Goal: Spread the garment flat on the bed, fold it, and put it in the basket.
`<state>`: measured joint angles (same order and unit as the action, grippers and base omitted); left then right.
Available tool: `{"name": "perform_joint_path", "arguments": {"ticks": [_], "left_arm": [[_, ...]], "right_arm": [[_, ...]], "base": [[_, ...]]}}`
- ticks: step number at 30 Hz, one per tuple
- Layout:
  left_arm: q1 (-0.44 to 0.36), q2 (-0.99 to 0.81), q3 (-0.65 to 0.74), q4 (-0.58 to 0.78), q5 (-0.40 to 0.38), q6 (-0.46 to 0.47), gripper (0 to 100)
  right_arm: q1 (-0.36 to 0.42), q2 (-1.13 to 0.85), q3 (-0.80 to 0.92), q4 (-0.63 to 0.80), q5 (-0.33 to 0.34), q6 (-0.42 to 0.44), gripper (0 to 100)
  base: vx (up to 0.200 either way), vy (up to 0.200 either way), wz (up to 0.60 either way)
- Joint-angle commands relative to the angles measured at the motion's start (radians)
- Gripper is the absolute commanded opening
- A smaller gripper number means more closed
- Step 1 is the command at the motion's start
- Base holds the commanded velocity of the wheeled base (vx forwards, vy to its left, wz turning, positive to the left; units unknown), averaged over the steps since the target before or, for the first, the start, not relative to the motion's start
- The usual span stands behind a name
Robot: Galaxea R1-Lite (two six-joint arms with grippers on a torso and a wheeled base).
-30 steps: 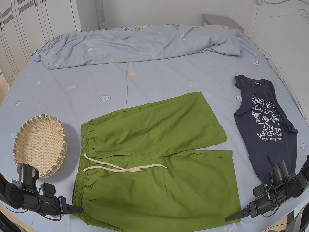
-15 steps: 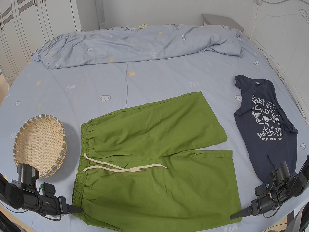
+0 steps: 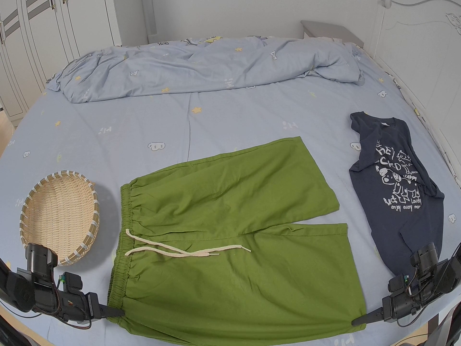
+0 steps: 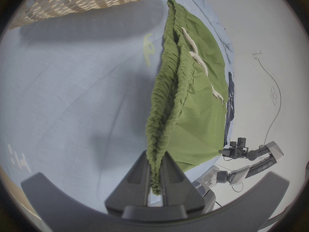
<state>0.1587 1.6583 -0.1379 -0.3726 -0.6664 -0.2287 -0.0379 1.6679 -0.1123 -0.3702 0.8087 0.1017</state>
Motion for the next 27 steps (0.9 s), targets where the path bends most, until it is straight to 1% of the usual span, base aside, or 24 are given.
{"name": "perform_joint_path", "arguments": {"ticks": [1, 6, 9, 11, 13, 15, 17, 18, 20, 21, 22, 23, 24, 25, 26, 27], "left_arm": [[0.010, -0.005, 0.000, 0.000, 0.004, 0.000, 0], [0.010, -0.008, 0.000, 0.000, 0.004, 0.000, 0], [0.005, -0.020, -0.002, 0.000, 0.004, 0.000, 0], [0.002, -0.089, -0.002, 0.000, 0.004, 0.000, 0], [-0.004, -0.172, -0.002, 0.004, 0.004, -0.004, 0], [-0.021, -0.249, -0.012, 0.007, 0.004, -0.008, 0], [-0.047, -0.298, -0.045, 0.015, 0.004, -0.024, 0], [-0.050, -0.304, -0.051, 0.017, 0.002, -0.031, 0], [-0.077, -0.331, -0.131, 0.061, 0.004, -0.096, 0], [-0.088, -0.336, -0.187, 0.106, 0.004, -0.129, 0], [-0.088, -0.336, -0.187, 0.106, 0.004, -0.129, 0], [-0.094, -0.336, -0.264, 0.182, 0.004, -0.150, 0], [-0.093, -0.330, -0.345, 0.261, 0.005, -0.153, 0], [-0.091, -0.324, -0.401, 0.310, 0.004, -0.155, 0], [-0.091, -0.324, -0.401, 0.310, 0.004, -0.155, 0], [-0.090, -0.308, -0.473, 0.360, 0.004, -0.155, 0]], "right_arm": [[-0.013, -0.030, 0.022, 0.001, -0.002, 0.000, 0], [-0.005, -0.056, 0.026, 0.001, -0.002, 0.003, 0], [-0.002, -0.106, 0.020, 0.004, -0.002, 0.010, 0], [0.026, -0.194, -0.001, 0.011, -0.003, 0.027, 0], [0.042, -0.295, -0.050, 0.059, -0.003, 0.055, 0], [0.067, -0.385, -0.162, 0.186, -0.003, 0.076, 0], [0.075, -0.427, -0.303, 0.344, -0.003, 0.079, 0], [0.076, -0.430, -0.326, 0.370, -0.003, 0.079, 0], [0.079, -0.430, -0.514, 0.525, -0.013, 0.079, 0], [0.081, -0.428, -0.589, 0.562, -0.020, 0.081, 0], [0.081, -0.428, -0.589, 0.562, -0.020, 0.081, 0], [0.082, -0.412, -0.667, 0.577, -0.031, 0.082, 0], [0.085, -0.367, -0.741, 0.580, -0.036, 0.092, 0], [0.087, -0.336, -0.793, 0.582, -0.042, 0.105, 0], [0.087, -0.336, -0.793, 0.582, -0.042, 0.105, 0], [0.092, -0.298, -0.856, 0.582, -0.063, 0.127, 0]], "base": [[0.000, 0.000, 0.00], [0.000, 0.000, 0.00], [0.000, 0.000, 0.00], [0.000, 0.000, 0.00], [0.000, 0.000, 0.00], [0.000, 0.000, 0.00], [0.000, 0.000, 0.00], [0.000, 0.000, 0.00], [0.000, 0.000, 0.00], [0.000, 0.000, 0.00], [0.000, 0.000, 0.00], [0.000, 0.000, 0.00], [0.000, 0.000, 0.00], [0.000, 0.000, 0.00], [0.000, 0.000, 0.00], [0.000, 0.000, 0.00]]}}
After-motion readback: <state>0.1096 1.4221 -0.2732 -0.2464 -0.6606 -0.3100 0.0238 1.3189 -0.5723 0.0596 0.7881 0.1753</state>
